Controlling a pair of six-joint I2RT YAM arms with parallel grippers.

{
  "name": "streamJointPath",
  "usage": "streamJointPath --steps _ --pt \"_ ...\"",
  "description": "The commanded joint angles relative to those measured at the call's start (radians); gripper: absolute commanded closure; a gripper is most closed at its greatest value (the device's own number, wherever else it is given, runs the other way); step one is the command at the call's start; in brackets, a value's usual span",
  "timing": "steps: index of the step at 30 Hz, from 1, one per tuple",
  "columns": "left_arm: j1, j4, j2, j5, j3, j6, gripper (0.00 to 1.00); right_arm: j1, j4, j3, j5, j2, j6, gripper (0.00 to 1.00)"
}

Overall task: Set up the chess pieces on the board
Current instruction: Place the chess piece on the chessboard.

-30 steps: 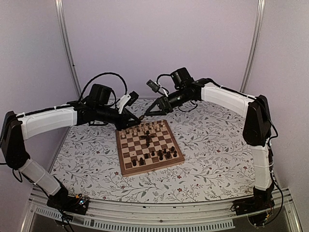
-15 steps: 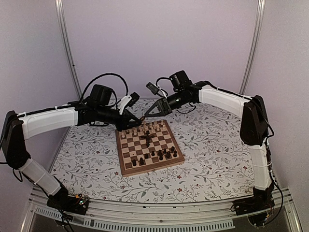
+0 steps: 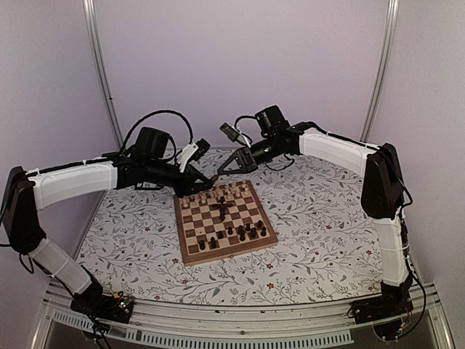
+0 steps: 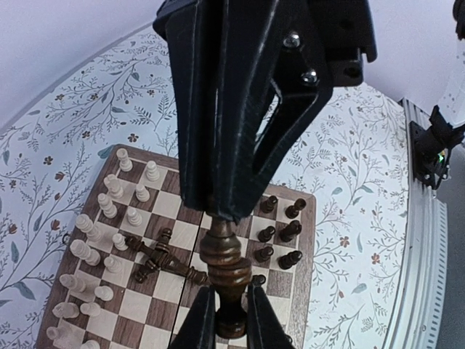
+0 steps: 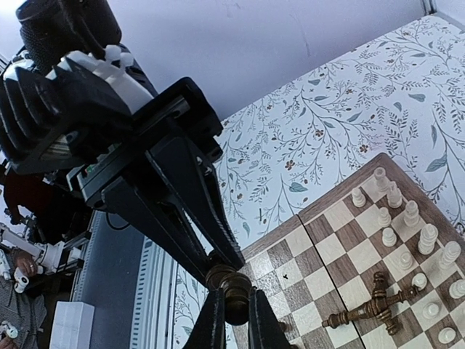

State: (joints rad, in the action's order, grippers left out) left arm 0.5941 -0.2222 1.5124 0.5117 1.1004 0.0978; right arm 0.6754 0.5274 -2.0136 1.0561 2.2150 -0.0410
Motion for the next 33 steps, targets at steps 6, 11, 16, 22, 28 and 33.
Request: streamJointPath --steps 6,11,16,22,28,33 --pt "-0.034 -0.077 -0.015 -0.311 0.039 0.000 0.95 0.025 0.083 -0.019 -0.335 -0.049 -0.169 0.96" --pt "-0.091 -0.066 -0.040 -0.401 0.032 -0.043 0.94 0.120 0.150 -0.016 -0.518 -0.054 -0.314 0.96" --pt "-0.092 -0.071 -0.043 -0.430 0.034 -0.041 0.94 0.223 0.228 -0.038 -0.656 -0.004 -0.439 0.96" --pt "-0.093 -0.071 -0.045 -0.431 0.033 -0.037 0.94 0.288 0.271 -0.040 -0.713 0.058 -0.500 0.96" --pt "-0.093 -0.073 -0.049 -0.427 0.033 -0.035 0.94 0.302 0.300 -0.049 -0.721 0.089 -0.519 0.96" --pt "-0.093 -0.074 -0.044 -0.423 0.035 -0.035 0.94 0.311 0.345 -0.080 -0.720 0.133 -0.530 0.95"
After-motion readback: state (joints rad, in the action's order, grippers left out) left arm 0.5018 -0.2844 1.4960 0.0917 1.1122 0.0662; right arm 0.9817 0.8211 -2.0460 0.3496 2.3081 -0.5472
